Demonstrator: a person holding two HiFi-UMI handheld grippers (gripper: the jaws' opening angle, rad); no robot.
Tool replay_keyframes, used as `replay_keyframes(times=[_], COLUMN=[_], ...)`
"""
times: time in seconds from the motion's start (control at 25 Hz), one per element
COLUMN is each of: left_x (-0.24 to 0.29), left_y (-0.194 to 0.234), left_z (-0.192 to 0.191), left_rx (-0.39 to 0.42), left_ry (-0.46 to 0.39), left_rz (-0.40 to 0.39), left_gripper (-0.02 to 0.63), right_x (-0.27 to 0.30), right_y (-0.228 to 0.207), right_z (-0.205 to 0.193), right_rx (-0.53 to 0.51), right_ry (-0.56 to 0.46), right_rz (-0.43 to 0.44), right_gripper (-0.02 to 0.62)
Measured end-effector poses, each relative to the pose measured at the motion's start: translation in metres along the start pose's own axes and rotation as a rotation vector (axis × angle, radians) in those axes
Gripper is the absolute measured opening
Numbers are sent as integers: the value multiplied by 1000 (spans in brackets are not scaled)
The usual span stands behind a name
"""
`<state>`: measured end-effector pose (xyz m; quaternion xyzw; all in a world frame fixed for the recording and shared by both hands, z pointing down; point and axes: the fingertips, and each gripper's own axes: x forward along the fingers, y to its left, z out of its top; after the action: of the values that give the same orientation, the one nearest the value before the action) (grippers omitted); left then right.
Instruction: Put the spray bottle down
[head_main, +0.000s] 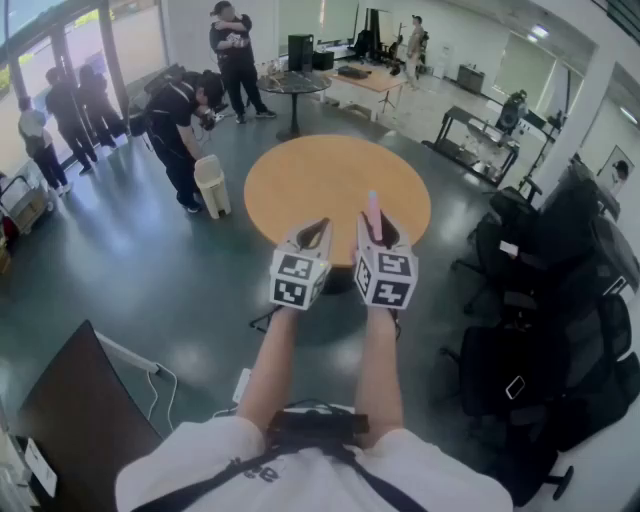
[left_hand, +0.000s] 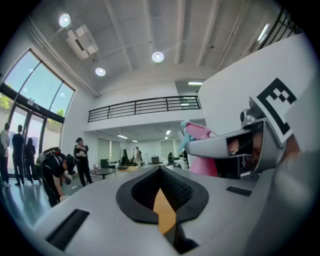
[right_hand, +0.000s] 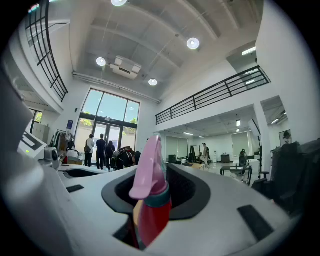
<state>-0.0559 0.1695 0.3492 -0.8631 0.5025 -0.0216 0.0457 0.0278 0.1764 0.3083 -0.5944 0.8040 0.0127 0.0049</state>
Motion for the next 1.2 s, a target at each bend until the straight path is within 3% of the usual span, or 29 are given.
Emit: replay_keyframes(times=[0.64, 1.0, 1.2], left_x=[55, 82, 112], left_y=[-126, -133, -111], left_z=[-7, -1, -1], left_rx=[-41, -41, -54], left_ry=[18, 3, -9], left_rz=[-52, -61, -54], left_gripper=[11, 11, 11], right_x=[-55, -46, -12], right_y=[-118, -159, -161], right_z=[-35, -44, -39], right_rx=[41, 83, 92], right_ry=[44, 38, 0], right_rz=[-18, -54, -4], right_gripper=[149, 150, 150])
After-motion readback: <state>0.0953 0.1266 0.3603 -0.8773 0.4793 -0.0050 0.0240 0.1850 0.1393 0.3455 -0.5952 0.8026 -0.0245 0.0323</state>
